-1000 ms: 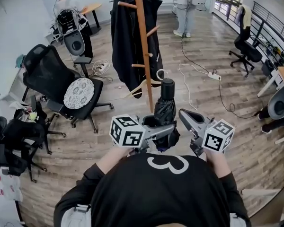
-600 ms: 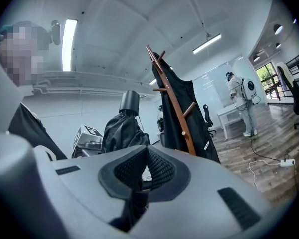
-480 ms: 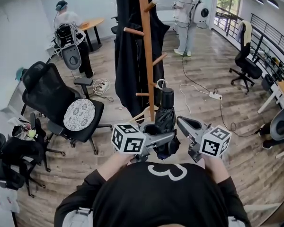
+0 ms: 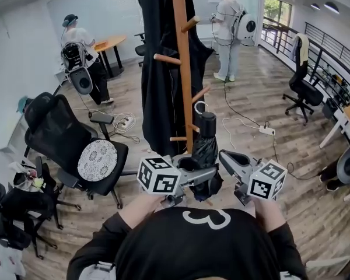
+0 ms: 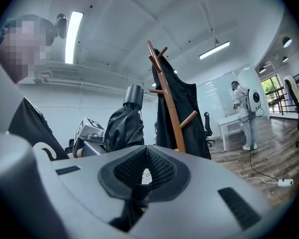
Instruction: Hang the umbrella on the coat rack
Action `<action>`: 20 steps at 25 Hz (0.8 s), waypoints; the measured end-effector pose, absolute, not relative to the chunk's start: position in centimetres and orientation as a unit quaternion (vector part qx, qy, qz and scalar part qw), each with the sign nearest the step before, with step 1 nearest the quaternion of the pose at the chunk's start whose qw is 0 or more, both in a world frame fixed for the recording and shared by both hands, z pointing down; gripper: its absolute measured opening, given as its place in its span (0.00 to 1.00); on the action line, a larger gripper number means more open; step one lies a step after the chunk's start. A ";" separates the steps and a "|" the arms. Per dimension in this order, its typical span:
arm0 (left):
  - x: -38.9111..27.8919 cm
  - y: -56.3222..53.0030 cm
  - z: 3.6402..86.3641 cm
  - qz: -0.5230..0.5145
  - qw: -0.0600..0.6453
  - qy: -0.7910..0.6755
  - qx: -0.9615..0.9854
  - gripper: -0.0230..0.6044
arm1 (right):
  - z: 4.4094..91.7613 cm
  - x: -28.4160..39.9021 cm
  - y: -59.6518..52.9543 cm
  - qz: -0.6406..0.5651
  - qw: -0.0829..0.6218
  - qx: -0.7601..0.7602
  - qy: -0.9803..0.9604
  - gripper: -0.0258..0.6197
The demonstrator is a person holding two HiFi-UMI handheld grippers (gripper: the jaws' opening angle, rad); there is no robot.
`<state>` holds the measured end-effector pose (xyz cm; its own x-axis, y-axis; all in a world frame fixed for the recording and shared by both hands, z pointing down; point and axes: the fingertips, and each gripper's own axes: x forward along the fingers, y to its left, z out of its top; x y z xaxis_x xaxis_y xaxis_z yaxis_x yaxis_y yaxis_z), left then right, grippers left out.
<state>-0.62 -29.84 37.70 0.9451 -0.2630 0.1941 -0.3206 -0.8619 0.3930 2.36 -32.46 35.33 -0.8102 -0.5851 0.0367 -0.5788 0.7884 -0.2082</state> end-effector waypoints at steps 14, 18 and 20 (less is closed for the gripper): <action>-0.9 -34.4 32.6 0.058 0.149 -0.158 0.974 0.45 | 31.6 4.4 -36.1 -0.076 0.034 -0.309 0.947 0.08; -0.4 -35.6 30.8 0.050 0.132 -0.168 0.976 0.45 | 31.4 5.1 -37.7 -0.073 0.025 -0.301 0.951 0.08; -0.3 -36.2 29.7 0.046 0.119 -0.178 0.976 0.45 | 31.2 5.3 -38.7 -0.073 0.020 -0.295 0.952 0.08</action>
